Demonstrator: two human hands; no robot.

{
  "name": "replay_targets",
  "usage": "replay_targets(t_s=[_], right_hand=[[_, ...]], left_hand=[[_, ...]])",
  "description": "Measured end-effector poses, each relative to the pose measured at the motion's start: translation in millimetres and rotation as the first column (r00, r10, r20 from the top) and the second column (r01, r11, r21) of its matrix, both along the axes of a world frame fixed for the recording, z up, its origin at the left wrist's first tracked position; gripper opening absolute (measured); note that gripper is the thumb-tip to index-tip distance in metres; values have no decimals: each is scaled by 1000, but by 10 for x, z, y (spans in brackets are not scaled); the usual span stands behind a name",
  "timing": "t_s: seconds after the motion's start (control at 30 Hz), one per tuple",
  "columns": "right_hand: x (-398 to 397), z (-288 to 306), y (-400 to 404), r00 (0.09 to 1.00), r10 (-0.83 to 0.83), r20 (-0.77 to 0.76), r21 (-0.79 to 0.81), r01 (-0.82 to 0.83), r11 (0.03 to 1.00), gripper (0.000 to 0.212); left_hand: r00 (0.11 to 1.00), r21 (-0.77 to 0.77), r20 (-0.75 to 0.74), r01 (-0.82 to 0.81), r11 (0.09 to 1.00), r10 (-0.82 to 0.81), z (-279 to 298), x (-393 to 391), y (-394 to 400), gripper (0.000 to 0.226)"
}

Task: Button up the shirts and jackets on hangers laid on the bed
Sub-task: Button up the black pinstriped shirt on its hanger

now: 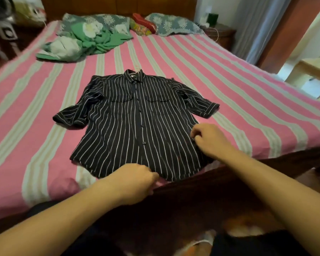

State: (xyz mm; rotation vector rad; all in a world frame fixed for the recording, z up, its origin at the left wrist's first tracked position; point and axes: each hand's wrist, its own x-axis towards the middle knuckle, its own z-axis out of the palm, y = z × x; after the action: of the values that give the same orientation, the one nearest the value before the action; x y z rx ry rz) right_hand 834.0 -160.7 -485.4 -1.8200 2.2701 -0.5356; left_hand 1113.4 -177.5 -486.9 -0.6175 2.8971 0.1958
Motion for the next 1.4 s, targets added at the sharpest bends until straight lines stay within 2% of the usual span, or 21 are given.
replay_targets(t_s=[0.1,0.23,0.33,0.43,0.53,0.6,0.63,0.73,0.77,0.83,0.9,0.97,1.0,1.07,1.1,1.17,1.23,1.27,1.3,1.33,1.4], right_hand=[[-484,-5,-178,977,-176,122,-63,184,981,31],[-1094,-43,-362,904,-354,240,-71,380,922,38],[-1422,-136,-487,829,-429,359,-35,471,881,53],[-1641,-244,-701,849,-379,367,27,398,917,67],[-1796,-360,-967,925,-286,250,84,273,958,71],[-1866,-489,-1120,969,-205,138,46,200,979,70],[-1909,-573,-1183,977,-188,104,27,186,982,68],[-2008,-696,-1308,955,-248,163,-46,259,965,58],[-2024,-692,-1340,949,-236,210,-107,263,959,51],[-2052,-640,-1369,925,-149,348,-242,242,940,39],[-2031,-558,-1314,876,-63,477,-330,245,911,30],[-1952,-469,-1210,859,-20,511,-396,255,882,20],[-1903,-417,-1150,842,13,540,-421,257,870,16],[-1800,-260,-1065,760,124,638,-424,213,880,9],[-1759,-138,-1053,735,182,654,-419,151,896,11],[-1687,60,-1190,790,236,566,-387,2,922,21],[-1567,205,-1490,903,214,374,-362,-71,930,37],[-1458,239,-1657,950,183,254,-352,-86,932,41],[-1317,232,-1820,972,163,167,-337,-99,936,37],[-1151,195,-1961,975,171,141,-321,-118,940,28],[-837,-11,-2152,943,243,228,-269,-179,947,16]], left_hand=[[974,244,-149,-133,961,173,304,-432,-181,22],[833,334,-383,-278,900,400,506,-1161,-385,15],[790,406,-369,-336,850,489,395,-1697,-483,11],[789,418,-306,-392,820,533,155,-2139,-644,16],[746,405,-313,-454,793,587,-72,-2507,-884,31],[692,407,-363,-484,775,624,-193,-2722,-1073,33],[688,383,-402,-473,794,604,-252,-2832,-1161,33],[813,97,-464,-349,932,352,-470,-3128,-1405,57],[842,-9,-467,-309,951,269,-536,-3198,-1477,62],[853,-115,-473,-309,944,221,-599,-3298,-1628,58],[791,-49,-543,-366,929,283,-553,-3319,-1776,39],[649,190,-639,-386,903,412,-381,-3216,-1782,23],[597,335,-647,-337,880,474,-288,-3124,-1732,22],[500,626,-594,-205,753,630,-75,-2877,-1552,26],[422,760,-544,-119,639,725,16,-2739,-1471,29],[227,940,-341,58,337,912,123,-2482,-1414,33],[67,973,-94,216,78,993,90,-2247,-1507,35],[10,954,6,299,-9,1000,73,-2149,-1570,36],[-34,930,68,363,-52,997,28,-2069,-1634,36],[-66,927,89,370,-58,994,-23,-2000,-1683,34],[-86,956,68,291,-40,994,-152,-1906,-1770,26]])
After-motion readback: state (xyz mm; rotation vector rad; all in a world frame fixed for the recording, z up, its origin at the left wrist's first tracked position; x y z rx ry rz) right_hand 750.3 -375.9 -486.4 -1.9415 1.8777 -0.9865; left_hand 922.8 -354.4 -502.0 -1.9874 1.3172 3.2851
